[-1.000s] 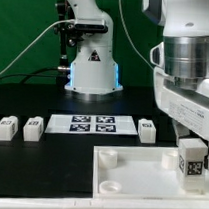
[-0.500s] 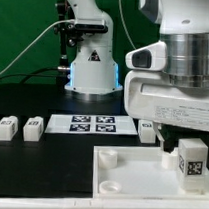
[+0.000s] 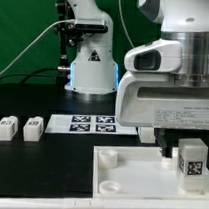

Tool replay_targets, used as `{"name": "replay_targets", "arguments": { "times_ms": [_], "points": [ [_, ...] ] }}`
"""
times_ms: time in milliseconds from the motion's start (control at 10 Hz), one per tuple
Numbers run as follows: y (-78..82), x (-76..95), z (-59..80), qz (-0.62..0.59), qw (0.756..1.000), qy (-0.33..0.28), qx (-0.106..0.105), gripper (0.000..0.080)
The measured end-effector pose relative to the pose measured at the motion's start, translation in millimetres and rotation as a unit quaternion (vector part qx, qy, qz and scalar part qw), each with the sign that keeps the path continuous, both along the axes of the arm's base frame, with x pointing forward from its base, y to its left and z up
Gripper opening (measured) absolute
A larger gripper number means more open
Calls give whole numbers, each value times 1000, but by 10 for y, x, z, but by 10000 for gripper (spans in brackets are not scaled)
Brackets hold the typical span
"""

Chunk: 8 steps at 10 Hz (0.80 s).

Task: Assemble one leg

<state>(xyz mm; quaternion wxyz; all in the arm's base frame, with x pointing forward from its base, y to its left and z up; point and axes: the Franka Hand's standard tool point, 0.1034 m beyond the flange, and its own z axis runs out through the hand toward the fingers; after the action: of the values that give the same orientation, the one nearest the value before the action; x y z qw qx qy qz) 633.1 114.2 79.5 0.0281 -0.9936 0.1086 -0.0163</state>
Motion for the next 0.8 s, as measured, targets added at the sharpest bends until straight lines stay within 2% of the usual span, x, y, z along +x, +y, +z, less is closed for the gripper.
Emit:
{"name": "replay_targets", "arguments": {
  "times_ms": [100, 200, 500, 800],
  "points": [
    [0, 0, -1, 0, 1000, 0, 0, 441],
    [0, -1, -2, 0, 1000, 0, 0, 289],
    [0, 0, -3, -5, 1000, 0, 0, 290],
    [-21, 32, -12, -108, 994, -8, 16, 290]
  ]
}}
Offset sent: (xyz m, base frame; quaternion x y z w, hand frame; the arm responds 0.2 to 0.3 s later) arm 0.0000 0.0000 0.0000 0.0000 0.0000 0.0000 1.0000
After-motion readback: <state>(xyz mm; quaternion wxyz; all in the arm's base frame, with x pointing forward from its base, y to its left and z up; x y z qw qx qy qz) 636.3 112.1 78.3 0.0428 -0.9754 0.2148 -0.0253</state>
